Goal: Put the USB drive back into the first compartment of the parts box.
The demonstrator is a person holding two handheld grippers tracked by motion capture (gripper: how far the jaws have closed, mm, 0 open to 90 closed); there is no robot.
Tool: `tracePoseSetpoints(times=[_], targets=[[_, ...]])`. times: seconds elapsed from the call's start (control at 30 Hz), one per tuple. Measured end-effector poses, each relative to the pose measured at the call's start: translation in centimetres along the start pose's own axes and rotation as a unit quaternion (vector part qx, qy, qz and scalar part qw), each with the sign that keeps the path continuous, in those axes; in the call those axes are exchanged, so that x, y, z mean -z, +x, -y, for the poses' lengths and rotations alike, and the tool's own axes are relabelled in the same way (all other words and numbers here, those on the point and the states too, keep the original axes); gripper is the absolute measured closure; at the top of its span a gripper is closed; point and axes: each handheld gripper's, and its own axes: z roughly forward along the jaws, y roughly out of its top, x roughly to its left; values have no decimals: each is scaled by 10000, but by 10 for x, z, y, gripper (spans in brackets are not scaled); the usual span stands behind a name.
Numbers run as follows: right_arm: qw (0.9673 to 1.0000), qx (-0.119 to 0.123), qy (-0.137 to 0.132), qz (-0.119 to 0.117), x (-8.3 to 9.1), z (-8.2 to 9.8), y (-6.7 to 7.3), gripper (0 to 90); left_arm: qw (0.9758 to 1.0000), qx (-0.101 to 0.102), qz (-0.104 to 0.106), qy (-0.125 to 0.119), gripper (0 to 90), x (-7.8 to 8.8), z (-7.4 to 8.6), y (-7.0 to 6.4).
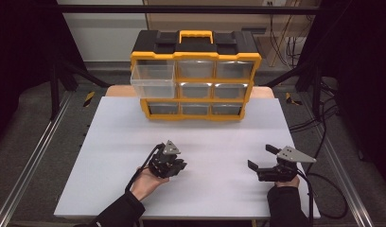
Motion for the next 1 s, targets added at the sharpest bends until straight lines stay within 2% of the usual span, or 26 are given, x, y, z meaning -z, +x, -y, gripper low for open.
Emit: tracePoseSetpoints(times=[1.0], targets=[[10000,-5,0,-18,0,0,0,22,9991,228,-224,-283,779,25,-2,22]])
